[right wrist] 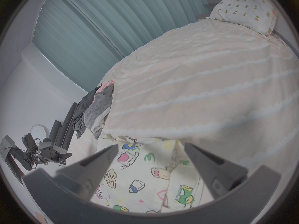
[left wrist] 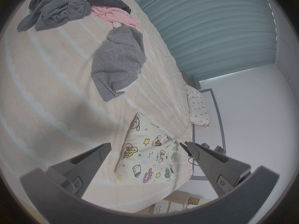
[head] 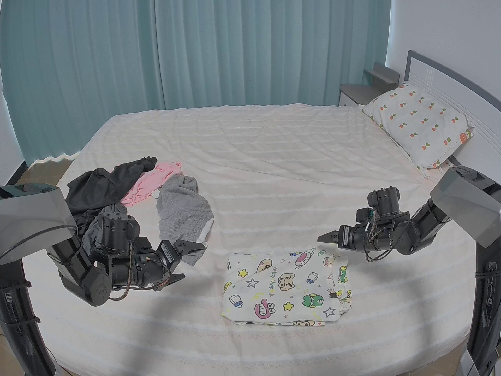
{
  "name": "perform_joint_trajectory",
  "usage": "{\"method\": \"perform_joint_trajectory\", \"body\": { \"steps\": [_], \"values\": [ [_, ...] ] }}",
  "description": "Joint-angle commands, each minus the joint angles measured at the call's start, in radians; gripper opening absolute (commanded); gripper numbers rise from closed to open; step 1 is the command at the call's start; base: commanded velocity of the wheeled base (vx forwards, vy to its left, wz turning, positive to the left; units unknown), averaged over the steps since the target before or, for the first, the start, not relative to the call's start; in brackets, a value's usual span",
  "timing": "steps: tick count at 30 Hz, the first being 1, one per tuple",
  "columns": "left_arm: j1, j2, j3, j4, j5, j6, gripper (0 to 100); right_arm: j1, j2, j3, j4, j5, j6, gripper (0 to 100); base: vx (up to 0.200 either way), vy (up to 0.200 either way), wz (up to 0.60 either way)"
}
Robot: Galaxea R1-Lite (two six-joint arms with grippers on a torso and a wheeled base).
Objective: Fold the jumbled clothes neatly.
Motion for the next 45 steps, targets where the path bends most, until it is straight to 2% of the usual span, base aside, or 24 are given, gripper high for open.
{"method": "perform_joint_trajectory", "body": {
  "steps": [1,4,6,8,11,13,14,15,18,24,29,33,40,45],
  "values": [
    [-0.01,0.007,-0.027,0.007,0.006,0.003,100,-0.02,-0.068,0.085,-0.003,0.0,-0.001,100,0.0,0.0,0.0],
    [-0.062,0.075,-0.102,0.036,0.024,0.008,100,-0.015,-0.097,0.216,-0.009,-0.002,-0.035,100,0.0,0.0,0.0],
    [-0.095,0.118,-0.15,0.056,0.072,0.045,100,-0.014,-0.098,0.26,-0.015,-0.006,-0.061,100,0.0,0.0,0.0],
    [-0.113,0.141,-0.182,0.089,0.11,0.123,100,-0.014,-0.1,0.289,-0.026,-0.005,-0.064,100,0.0,0.0,0.0],
    [-0.144,0.204,-0.254,0.194,0.141,0.292,100,-0.011,-0.1,0.324,-0.032,-0.006,-0.066,100,0.0,0.0,0.0],
    [-0.161,0.222,-0.29,0.253,0.188,0.356,100,-0.008,-0.1,0.337,-0.038,-0.008,-0.066,100,0.0,0.0,0.0],
    [-0.161,0.222,-0.29,0.253,0.188,0.356,100,-0.008,-0.1,0.337,-0.038,-0.008,-0.066,100,0.0,0.0,0.0],
    [-0.185,0.24,-0.313,0.3,0.246,0.43,100,-0.006,-0.101,0.354,-0.058,-0.008,-0.066,100,0.0,0.0,0.0],
    [-0.208,0.273,-0.329,0.314,0.274,0.5,100,-0.008,-0.101,0.384,-0.114,-0.008,-0.063,100,0.0,0.0,0.0],
    [-0.25,0.28,-0.382,0.351,0.262,0.497,100,-0.008,-0.094,0.455,-0.219,-0.005,-0.058,100,0.0,0.0,0.0],
    [-0.279,0.302,-0.444,0.406,0.265,0.497,100,-0.008,-0.094,0.469,-0.236,-0.003,-0.056,100,0.0,0.0,0.0],
    [-0.282,0.313,-0.501,0.463,0.265,0.497,100,0.0,-0.098,0.495,-0.267,-0.003,-0.056,100,0.0,0.0,0.0],
    [-0.29,0.336,-0.57,0.514,0.268,0.497,100,0.008,-0.097,0.564,-0.408,-0.002,-0.047,100,0.0,0.0,0.0],
    [-0.296,0.337,-0.606,0.561,0.266,0.47,100,0.017,-0.101,0.581,-0.445,0.0,0.014,100,0.0,0.0,0.0]
  ]
}}
